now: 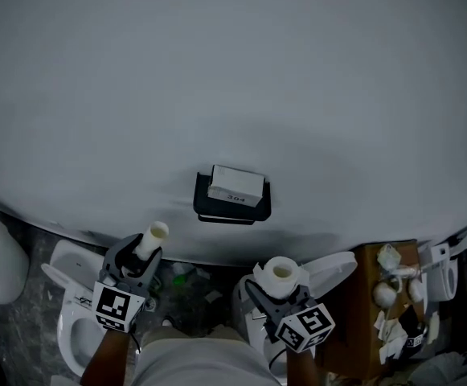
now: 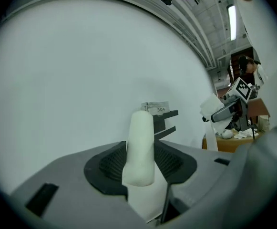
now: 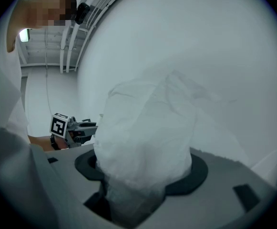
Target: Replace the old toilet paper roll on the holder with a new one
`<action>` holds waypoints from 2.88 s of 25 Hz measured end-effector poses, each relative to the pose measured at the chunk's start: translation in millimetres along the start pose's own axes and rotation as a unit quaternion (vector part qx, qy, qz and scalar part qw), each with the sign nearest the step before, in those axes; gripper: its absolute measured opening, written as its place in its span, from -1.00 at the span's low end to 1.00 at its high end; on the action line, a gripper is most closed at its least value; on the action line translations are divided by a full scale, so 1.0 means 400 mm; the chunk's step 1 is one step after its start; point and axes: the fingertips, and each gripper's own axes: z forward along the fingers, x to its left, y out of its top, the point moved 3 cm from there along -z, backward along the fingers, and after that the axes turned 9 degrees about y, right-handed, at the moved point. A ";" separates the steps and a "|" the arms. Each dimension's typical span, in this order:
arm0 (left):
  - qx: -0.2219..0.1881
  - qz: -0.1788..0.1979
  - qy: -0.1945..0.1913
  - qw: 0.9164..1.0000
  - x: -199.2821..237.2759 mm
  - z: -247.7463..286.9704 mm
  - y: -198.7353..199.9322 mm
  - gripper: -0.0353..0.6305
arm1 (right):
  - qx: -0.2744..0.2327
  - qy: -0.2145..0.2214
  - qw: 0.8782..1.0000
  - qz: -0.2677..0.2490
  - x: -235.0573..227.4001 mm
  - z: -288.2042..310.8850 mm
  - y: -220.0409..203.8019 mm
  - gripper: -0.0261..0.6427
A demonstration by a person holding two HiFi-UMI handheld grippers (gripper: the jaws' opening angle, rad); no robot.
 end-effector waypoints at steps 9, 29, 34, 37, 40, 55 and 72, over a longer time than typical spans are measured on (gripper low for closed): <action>-0.006 -0.147 0.008 0.989 0.172 -0.083 -0.077 -0.33 | -0.006 -0.038 0.999 -0.007 -0.012 0.028 0.043 0.04; -0.028 -0.181 0.007 0.983 0.190 -0.099 -0.077 -0.33 | 0.035 -0.053 0.998 -0.001 -0.037 0.081 -0.011 0.04; -0.033 -0.179 0.021 0.983 0.185 -0.110 -0.074 -0.33 | 0.095 -0.059 0.993 -0.032 -0.085 0.114 -0.054 0.04; -0.030 -0.190 0.033 0.981 0.186 -0.122 -0.084 -0.33 | 0.114 -0.047 0.992 -0.034 -0.111 0.133 -0.056 0.04; -0.027 -0.195 0.046 0.979 0.180 -0.140 -0.097 -0.33 | 0.146 -0.050 0.987 -0.053 -0.146 0.148 -0.064 0.04; -0.010 -0.207 0.118 0.971 0.158 -0.274 -0.127 -0.33 | 0.310 -0.086 0.908 -0.270 -0.269 0.216 -0.106 0.04; 0.011 -0.187 0.089 0.978 0.117 -0.286 -0.122 -0.33 | 0.320 -0.123 0.825 -0.448 -0.279 0.271 -0.069 0.04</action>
